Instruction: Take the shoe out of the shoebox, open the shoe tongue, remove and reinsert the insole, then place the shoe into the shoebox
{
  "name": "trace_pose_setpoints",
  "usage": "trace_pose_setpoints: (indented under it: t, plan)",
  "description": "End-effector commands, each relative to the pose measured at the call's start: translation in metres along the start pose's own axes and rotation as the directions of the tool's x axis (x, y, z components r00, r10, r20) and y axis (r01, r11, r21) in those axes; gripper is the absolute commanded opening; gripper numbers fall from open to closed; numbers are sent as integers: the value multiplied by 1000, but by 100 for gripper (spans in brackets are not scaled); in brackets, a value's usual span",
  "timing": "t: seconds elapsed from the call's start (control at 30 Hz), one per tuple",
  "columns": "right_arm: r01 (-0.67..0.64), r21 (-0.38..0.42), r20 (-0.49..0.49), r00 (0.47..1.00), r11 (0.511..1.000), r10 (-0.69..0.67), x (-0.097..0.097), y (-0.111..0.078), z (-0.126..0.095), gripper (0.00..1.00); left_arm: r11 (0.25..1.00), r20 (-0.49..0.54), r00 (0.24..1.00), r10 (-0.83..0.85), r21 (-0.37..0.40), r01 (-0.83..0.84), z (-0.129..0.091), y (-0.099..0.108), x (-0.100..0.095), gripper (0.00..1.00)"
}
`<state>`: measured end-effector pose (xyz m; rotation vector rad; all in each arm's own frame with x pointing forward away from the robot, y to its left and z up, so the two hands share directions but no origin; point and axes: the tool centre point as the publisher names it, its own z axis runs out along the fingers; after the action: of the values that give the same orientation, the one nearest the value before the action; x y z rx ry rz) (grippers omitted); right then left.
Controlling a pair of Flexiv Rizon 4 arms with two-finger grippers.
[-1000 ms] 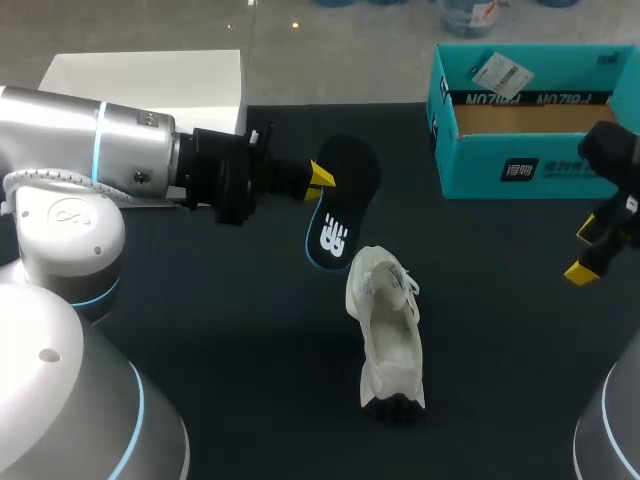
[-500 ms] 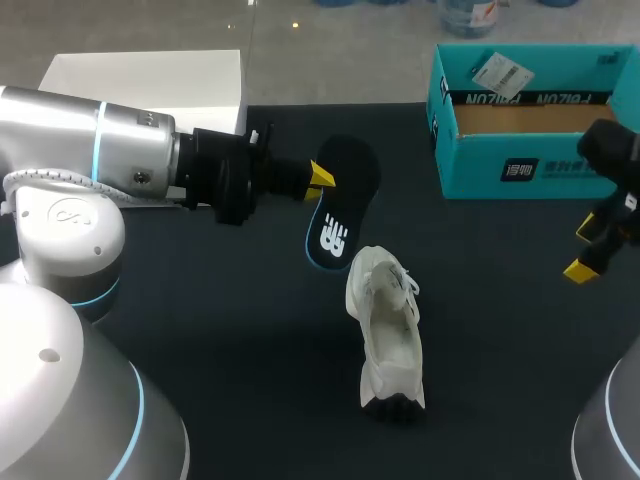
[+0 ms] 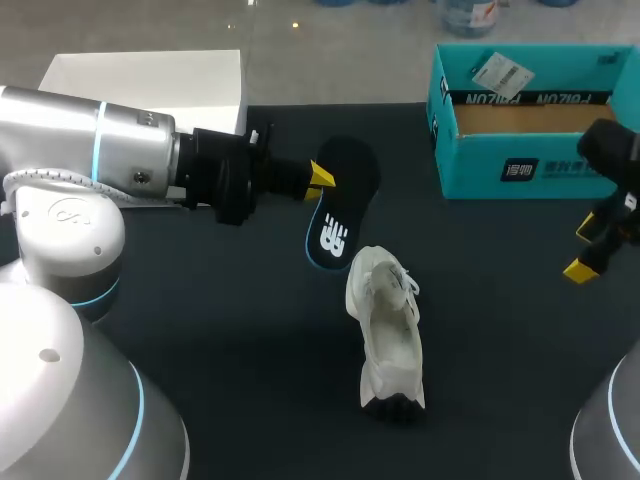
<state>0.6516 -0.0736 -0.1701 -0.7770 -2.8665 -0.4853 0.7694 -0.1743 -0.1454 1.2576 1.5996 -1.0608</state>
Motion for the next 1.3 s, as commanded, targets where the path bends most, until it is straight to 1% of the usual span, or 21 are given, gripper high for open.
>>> trace_pose_setpoints:
  t: [0.03, 0.07, 0.13, 0.2, 0.23, 0.37, 0.43, 0.5, 0.6, 0.87, 1.1, 1.3]
  plan:
    - [-1, 3, -1, 1000, 1000, 1, -1, 1, 1, 100, 1000, -1, 1000, 1, -1, -1, 0, 0, 0, 0]
    - [-1, 3, -1, 1000, 1000, 1, -1, 1, 1, 100, 1000, -1, 1000, 1, -1, -1, 0, 0, 0, 0]
    - [-1, 3, -1, 1000, 1000, 1, -1, 1, 1, 100, 1000, -18, 1000, -23, -1, 23, -7, -2, 7, 0]
    - [-1, 3, -1, 1000, 1000, 1, -1, 1, 1, 100, 998, -52, 997, -51, -28, 50, -13, -5, 18, 0]
    - [-1, 3, -1, 1000, 1000, 1, -1, 1, 1, 100, 996, -59, 995, -84, -19, 83, -15, -8, 23, 0]
    - [-1, 3, -1, 1000, 1000, 1, -1, 1, 1, 100, 989, -93, 984, -149, -26, 147, -25, -20, 42, 0]
    - [-1, 3, -1, 1000, 1000, 1, -1, 1, 1, 100, 984, -103, 979, -177, -15, 176, -27, -30, 49, 0]
    - [-1, 3, -1, 1000, 1000, 1, -1, 1, 1, 100, 981, -118, 974, -193, -10, 193, -29, -38, 53, 0]
    - [-1, 3, -1, 1000, 1000, 1, -1, 1, 1, 100, 977, -129, 969, -210, 21, 214, -30, -51, 58, 0]
    - [-1, 3, -1, 1000, 1000, 1, -1, 1, 1, 100, 964, -144, 961, -237, 86, 250, -21, -78, 69, 0]
    - [-1, 3, -1, 1000, 1000, 1, -1, 1, 1, 100, 949, -185, 956, -228, 175, 261, -9, -110, 79, 0]
    - [-1, 3, -1, 1000, 1000, 1, -1, 1, 1, 100, 938, -209, 952, -224, 219, 269, 2, -127, 88, 0]
